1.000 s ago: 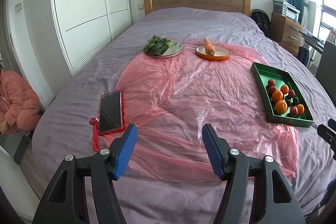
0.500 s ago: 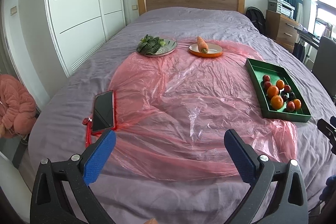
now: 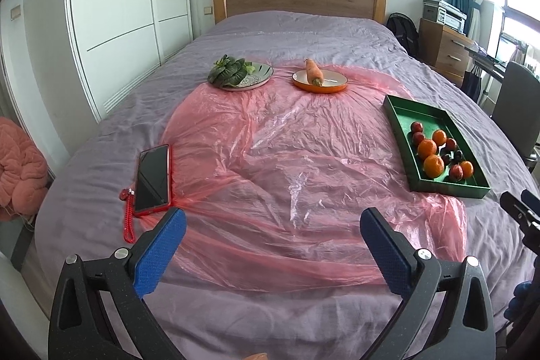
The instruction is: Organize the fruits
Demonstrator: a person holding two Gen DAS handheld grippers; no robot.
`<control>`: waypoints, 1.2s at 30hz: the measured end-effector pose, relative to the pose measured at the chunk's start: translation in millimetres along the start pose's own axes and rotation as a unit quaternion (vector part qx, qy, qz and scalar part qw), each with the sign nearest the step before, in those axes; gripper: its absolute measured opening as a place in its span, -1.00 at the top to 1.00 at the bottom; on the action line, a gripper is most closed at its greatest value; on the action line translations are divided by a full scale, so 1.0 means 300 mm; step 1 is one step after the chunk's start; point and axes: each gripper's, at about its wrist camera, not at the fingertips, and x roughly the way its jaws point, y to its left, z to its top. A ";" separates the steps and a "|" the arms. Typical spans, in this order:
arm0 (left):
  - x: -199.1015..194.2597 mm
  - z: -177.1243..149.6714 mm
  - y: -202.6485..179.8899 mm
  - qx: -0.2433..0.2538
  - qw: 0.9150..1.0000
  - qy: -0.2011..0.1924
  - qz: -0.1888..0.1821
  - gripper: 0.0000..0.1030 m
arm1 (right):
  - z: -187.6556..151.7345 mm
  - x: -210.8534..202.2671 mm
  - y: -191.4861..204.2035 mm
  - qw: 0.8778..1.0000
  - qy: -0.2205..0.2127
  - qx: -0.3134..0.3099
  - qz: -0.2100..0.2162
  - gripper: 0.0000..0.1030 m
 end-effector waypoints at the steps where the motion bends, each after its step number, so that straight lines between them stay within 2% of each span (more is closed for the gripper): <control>1: 0.000 0.001 -0.002 -0.001 1.000 0.000 -0.003 -0.97 | -0.001 0.002 -0.001 1.000 0.000 0.001 -0.001 -1.00; 8: 0.007 0.001 -0.018 -0.002 1.000 0.003 -0.015 -0.97 | -0.004 0.013 -0.001 1.000 0.004 -0.002 -0.003 -1.00; 36: 0.022 -0.008 -0.046 0.013 1.000 0.004 -0.020 -0.97 | 0.001 0.018 -0.026 1.000 -0.001 -0.002 -0.013 -1.00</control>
